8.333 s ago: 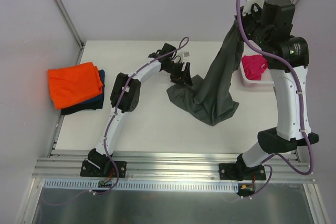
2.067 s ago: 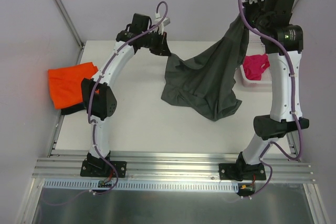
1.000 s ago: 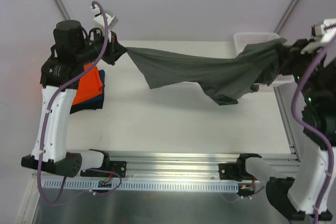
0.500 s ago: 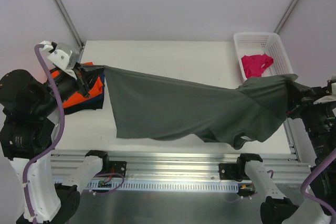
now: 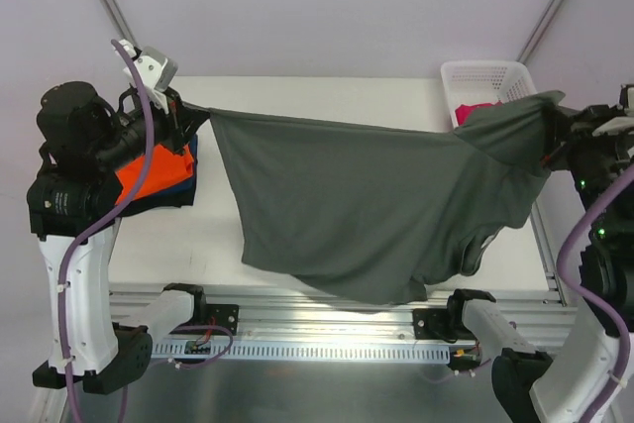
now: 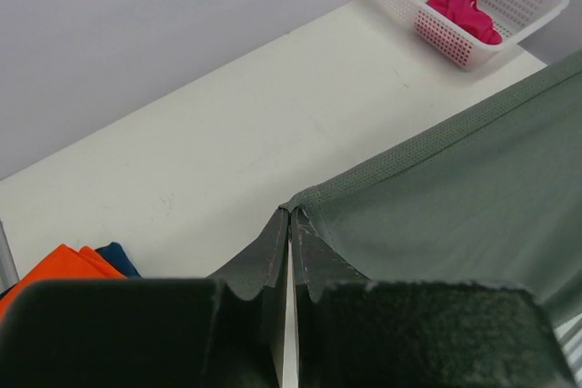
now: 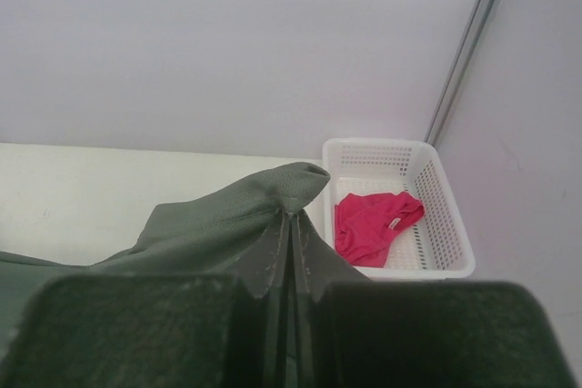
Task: Fold and stack the t-shirts
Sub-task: Flatten out the tshirt
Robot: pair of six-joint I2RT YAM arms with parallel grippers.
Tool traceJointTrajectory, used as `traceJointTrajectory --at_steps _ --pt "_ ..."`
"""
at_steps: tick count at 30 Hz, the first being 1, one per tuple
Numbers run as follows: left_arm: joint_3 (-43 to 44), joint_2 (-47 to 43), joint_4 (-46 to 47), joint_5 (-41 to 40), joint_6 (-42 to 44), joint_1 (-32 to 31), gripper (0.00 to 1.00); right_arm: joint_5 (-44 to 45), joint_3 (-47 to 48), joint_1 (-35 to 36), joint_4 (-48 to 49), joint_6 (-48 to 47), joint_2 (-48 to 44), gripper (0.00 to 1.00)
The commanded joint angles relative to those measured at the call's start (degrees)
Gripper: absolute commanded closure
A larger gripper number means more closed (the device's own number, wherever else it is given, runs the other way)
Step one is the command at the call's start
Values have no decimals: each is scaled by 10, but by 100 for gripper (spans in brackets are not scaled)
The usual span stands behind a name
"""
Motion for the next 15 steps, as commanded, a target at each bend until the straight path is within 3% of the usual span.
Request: traceJointTrajectory --at_steps 1,15 --pt "18 8 30 -21 24 6 100 0 -8 -6 89 18 42 99" --pt "-60 46 50 -47 68 6 100 -30 -123 -6 171 31 121 99"
